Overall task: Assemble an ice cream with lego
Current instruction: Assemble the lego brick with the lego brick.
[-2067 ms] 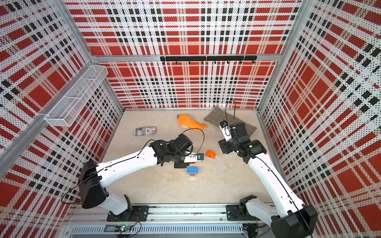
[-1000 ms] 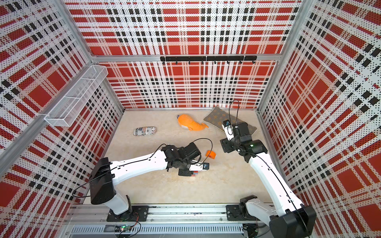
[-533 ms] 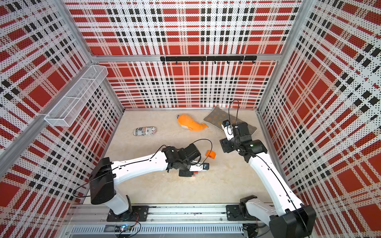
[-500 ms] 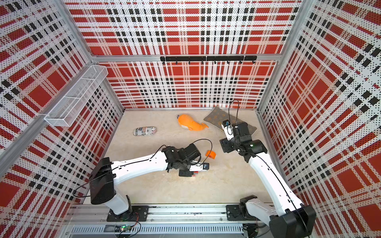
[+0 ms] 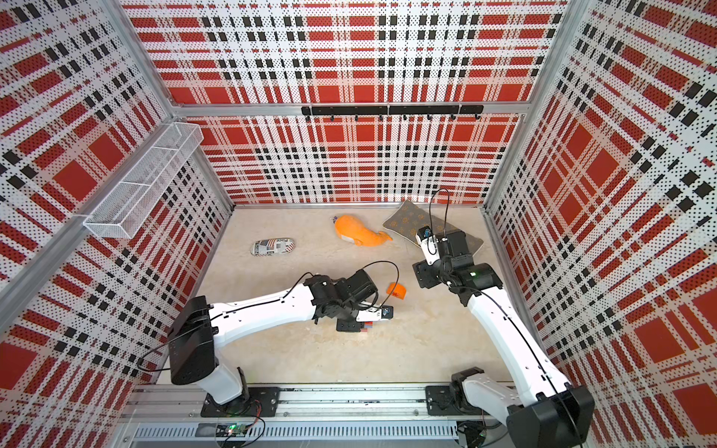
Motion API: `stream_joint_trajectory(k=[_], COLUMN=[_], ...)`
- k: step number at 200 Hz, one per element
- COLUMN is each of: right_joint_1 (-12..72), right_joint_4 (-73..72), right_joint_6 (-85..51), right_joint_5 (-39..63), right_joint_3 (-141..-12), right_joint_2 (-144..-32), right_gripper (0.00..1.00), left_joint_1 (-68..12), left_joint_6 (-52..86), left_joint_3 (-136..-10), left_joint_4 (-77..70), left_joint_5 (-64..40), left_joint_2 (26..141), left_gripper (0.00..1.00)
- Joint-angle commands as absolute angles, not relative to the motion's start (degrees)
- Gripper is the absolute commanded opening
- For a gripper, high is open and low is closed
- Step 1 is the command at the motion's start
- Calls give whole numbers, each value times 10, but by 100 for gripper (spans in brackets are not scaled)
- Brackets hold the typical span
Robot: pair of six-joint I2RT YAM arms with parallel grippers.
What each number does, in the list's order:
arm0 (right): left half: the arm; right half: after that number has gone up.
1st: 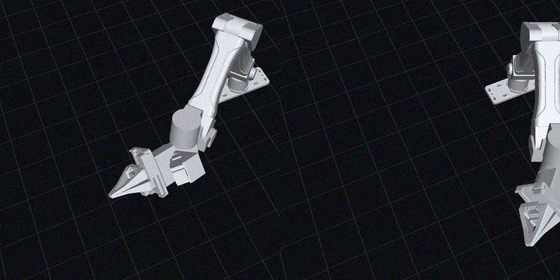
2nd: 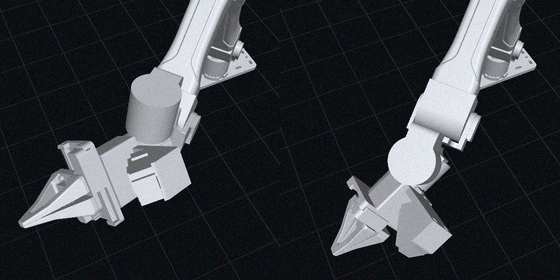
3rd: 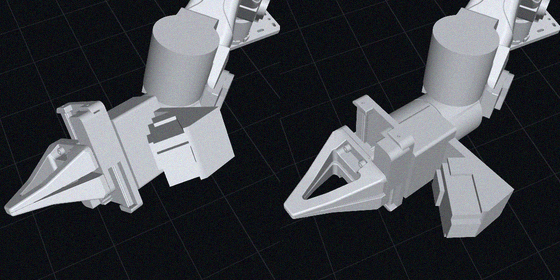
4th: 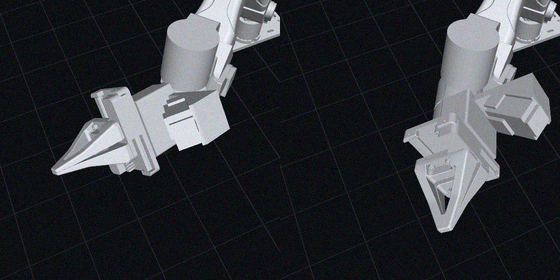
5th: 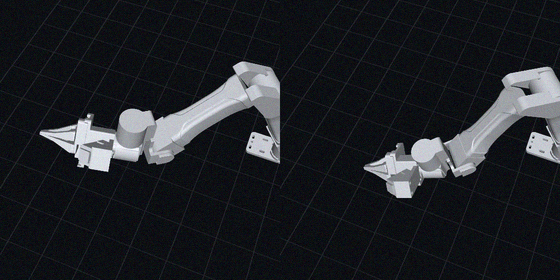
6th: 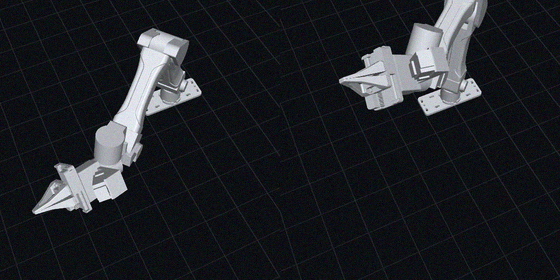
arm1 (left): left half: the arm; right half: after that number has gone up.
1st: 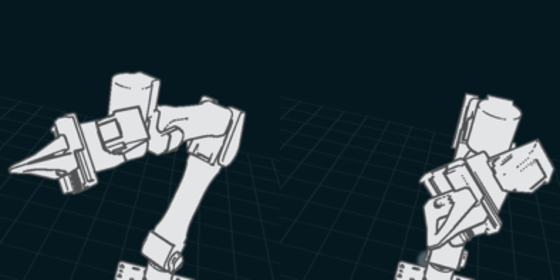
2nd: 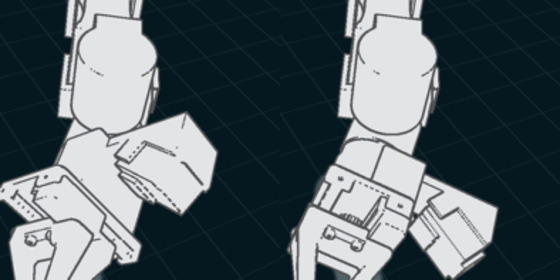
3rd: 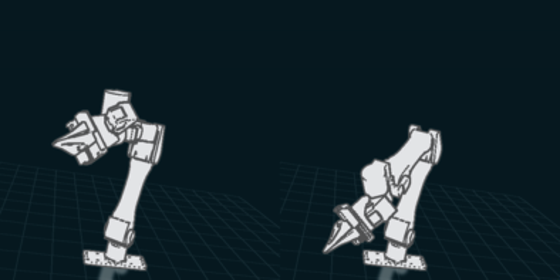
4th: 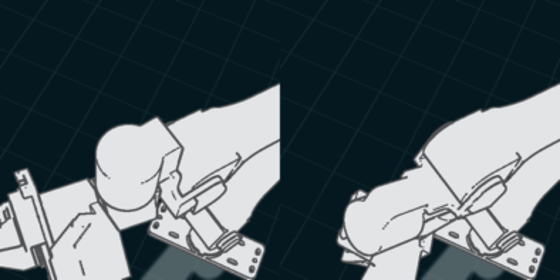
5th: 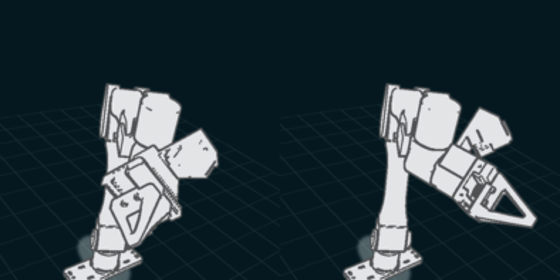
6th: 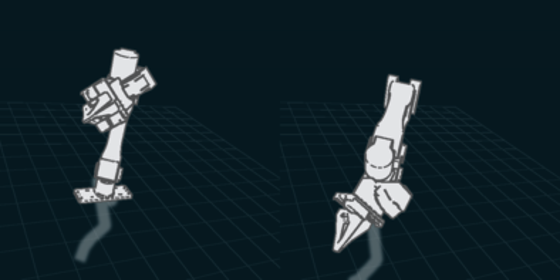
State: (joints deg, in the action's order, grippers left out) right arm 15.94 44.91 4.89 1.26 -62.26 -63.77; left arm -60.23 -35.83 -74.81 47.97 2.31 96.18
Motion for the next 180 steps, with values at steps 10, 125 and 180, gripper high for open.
stream_joint_trajectory(k=[10,125,180], right_joint_1=[155,155,154], right_joint_4=[439,437,436], right_joint_6=[46,47,47], right_joint_5=[18,22,23], right_joint_3=[-617,-616,-614], right_joint_2=[-634,-636,-636], right_gripper=[73,73,73], left_joint_1=[-594,-601,-601], left_joint_6=[-362,-361,-362], left_joint_3=[-751,-761,-766], left_joint_4=[471,484,492], left_joint_5=[27,12,16], left_joint_2=[961,973,972], left_gripper=[6,6,6])
